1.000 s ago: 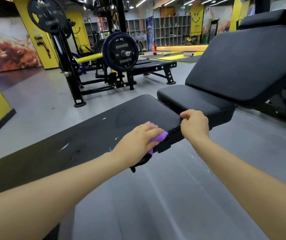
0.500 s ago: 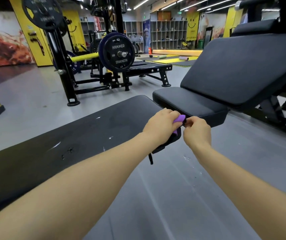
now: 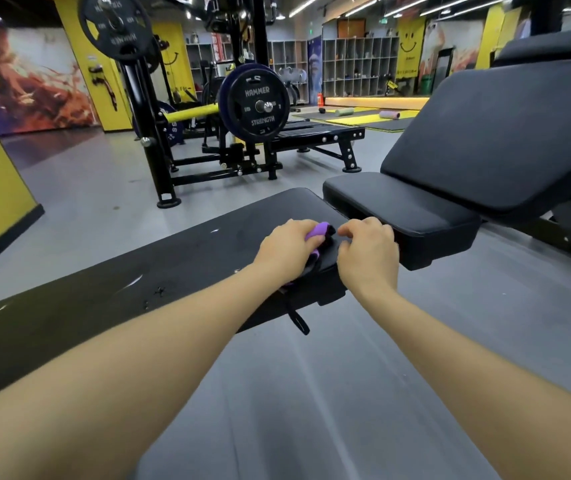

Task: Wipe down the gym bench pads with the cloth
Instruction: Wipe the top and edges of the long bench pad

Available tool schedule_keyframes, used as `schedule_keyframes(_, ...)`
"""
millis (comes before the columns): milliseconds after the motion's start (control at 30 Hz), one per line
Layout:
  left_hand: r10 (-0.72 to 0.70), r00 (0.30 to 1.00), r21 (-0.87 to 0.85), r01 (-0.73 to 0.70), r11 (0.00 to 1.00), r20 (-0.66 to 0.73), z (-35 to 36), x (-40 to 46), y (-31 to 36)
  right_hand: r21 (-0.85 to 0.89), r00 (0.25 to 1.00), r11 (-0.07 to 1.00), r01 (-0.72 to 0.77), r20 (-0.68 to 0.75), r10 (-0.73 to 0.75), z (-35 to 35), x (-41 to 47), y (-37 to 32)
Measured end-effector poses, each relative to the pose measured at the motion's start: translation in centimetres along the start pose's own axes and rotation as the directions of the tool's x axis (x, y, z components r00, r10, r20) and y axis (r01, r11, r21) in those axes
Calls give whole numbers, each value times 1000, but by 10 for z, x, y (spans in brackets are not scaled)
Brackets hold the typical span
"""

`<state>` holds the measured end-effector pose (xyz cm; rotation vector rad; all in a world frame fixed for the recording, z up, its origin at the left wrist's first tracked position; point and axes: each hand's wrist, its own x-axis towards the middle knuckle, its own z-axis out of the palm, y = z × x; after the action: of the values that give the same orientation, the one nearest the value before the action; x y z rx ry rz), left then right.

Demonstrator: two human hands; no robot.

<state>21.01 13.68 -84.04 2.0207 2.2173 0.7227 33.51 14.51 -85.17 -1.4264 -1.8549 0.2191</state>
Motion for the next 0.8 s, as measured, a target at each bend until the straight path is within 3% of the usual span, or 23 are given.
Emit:
schedule_keyframes(133, 97, 995, -66, -94, 993, 37, -13, -54, -31, -4, 998, 998, 56, -6, -56, 10, 7, -15)
schedule_keyframes(233, 123, 992, -108, -118, 987, 39, -17, -47, -44, 4, 996, 996, 87, 5, -87, 20, 12, -24)
schedule_keyframes(400, -116, 993, -55, 114, 992, -24, -8, 26, -70, -61, 990, 989, 134, 48, -131, 31, 20, -29)
schedule_keyframes(467, -151, 988, -33, 150, 988, -37, -7, 37, -70, -102, 988, 985, 142, 72, -135, 32, 23, -28)
schedule_keyframes(700, 9, 997, -55, -5, 998, 73, -30, -34, -80, -196, 958, 963, 184, 253, -132, 34, 42, -41)
schedule_keyframes(800, 49, 994, -60, -43, 997, 96, -30, -21, -83, -227, 938, 955, 192, 329, -111, 38, 53, -51)
